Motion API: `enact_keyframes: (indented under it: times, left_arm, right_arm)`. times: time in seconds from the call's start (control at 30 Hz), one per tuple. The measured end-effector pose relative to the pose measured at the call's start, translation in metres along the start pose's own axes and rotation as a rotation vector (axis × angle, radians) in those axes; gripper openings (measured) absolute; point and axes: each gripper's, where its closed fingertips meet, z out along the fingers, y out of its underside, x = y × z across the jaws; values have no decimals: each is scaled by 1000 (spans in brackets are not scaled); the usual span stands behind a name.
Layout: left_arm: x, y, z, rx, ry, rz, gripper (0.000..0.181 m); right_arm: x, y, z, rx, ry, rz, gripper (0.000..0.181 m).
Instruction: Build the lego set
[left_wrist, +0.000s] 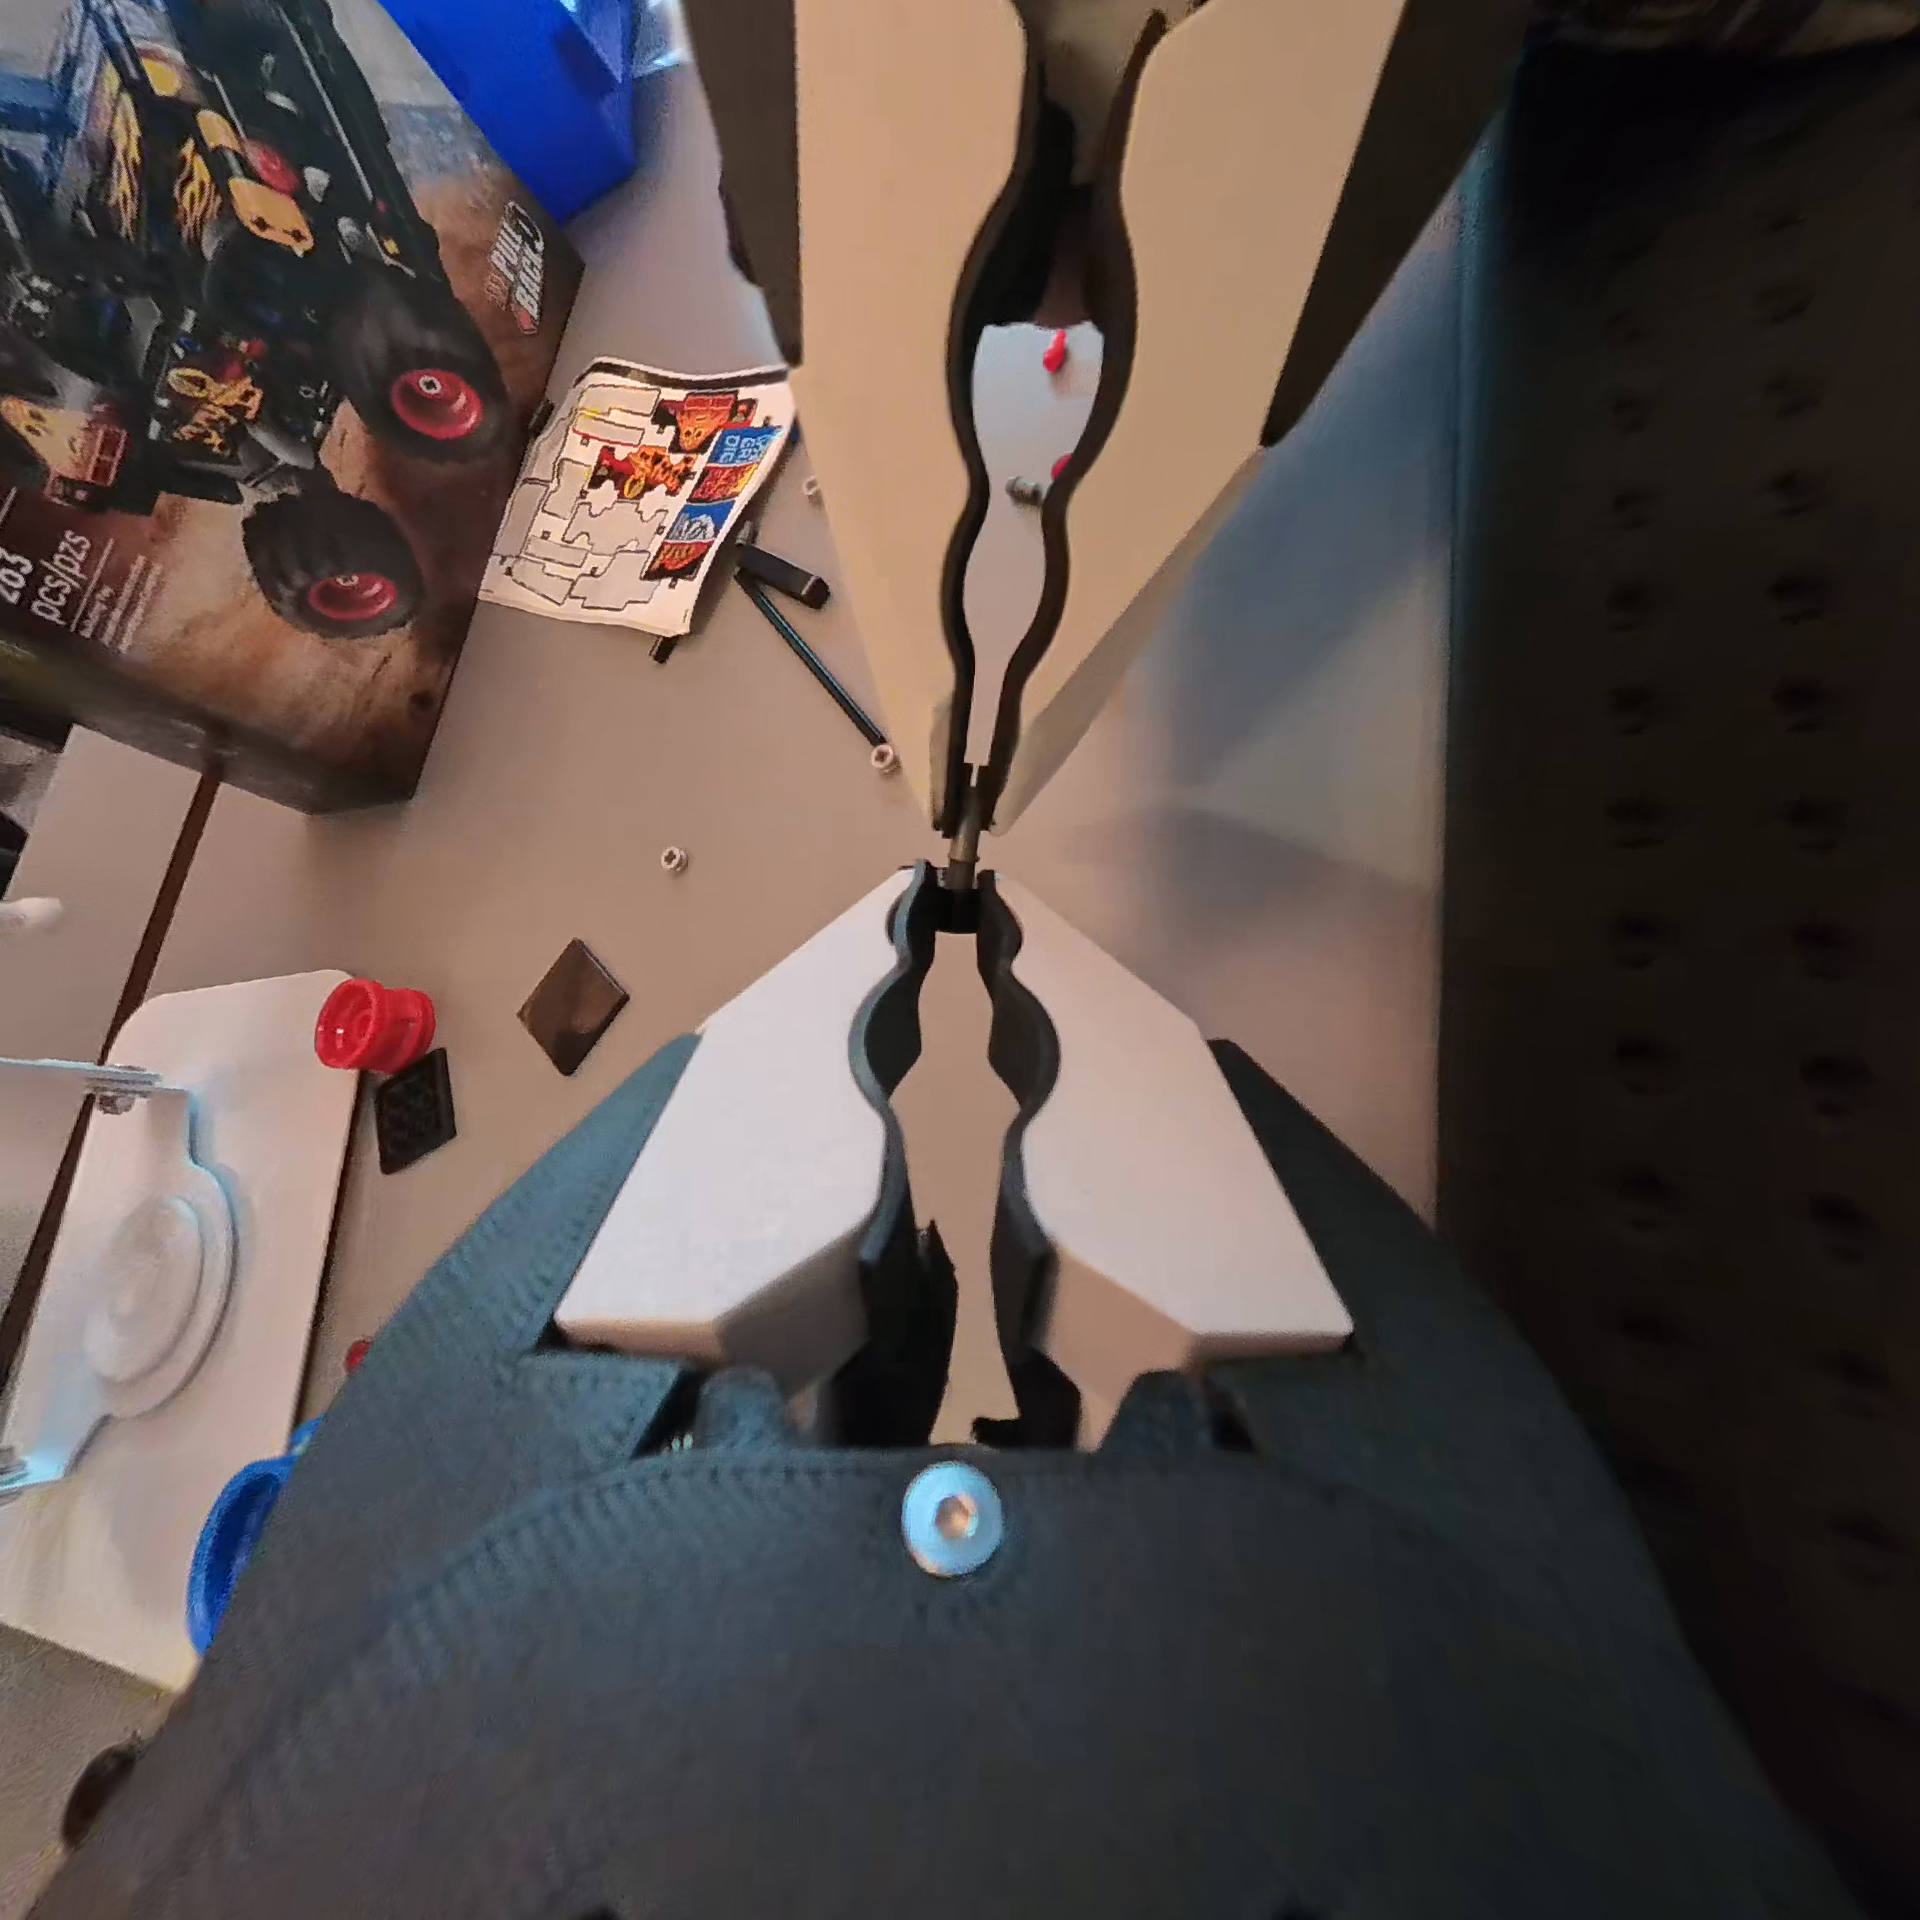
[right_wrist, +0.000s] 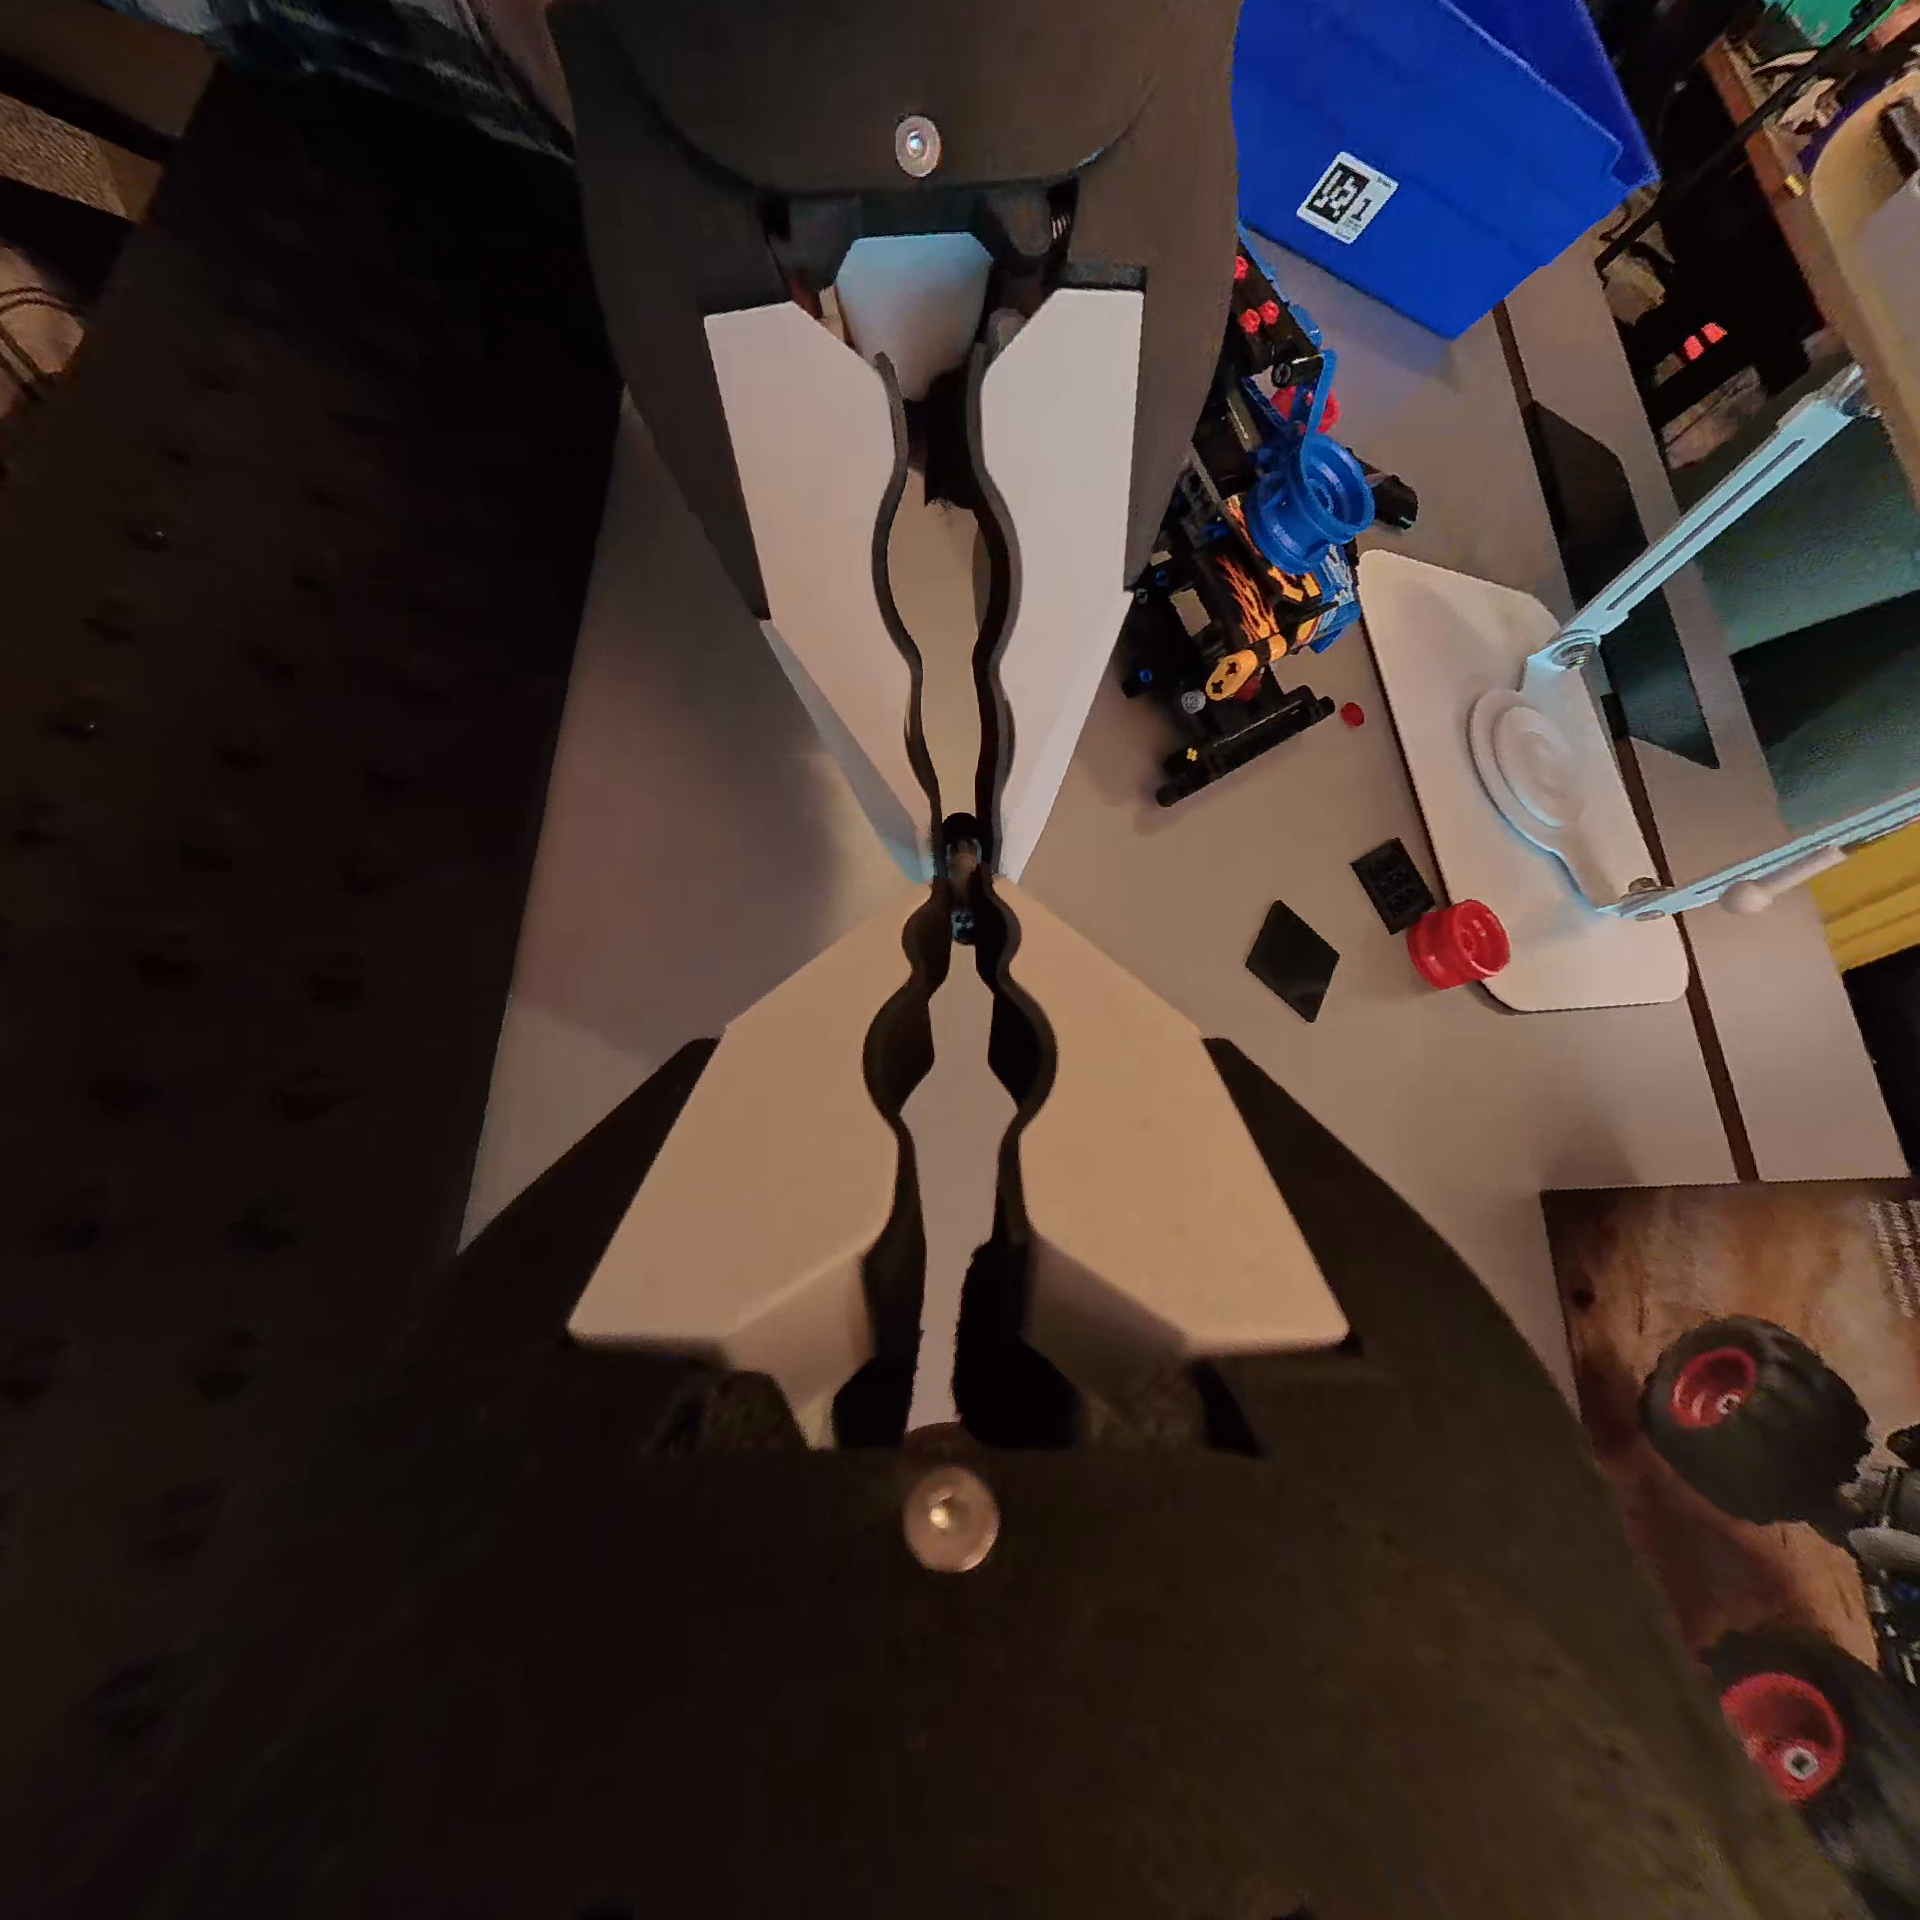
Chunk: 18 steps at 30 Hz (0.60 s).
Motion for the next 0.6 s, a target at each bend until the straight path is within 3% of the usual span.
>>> enact_keyframes:
  times: [0.6]
  left_arm:
    - [-1, 6, 6, -42, -32, 0, 6]
  right_arm:
    - [-1, 5, 9, 30, -64, 111, 2]
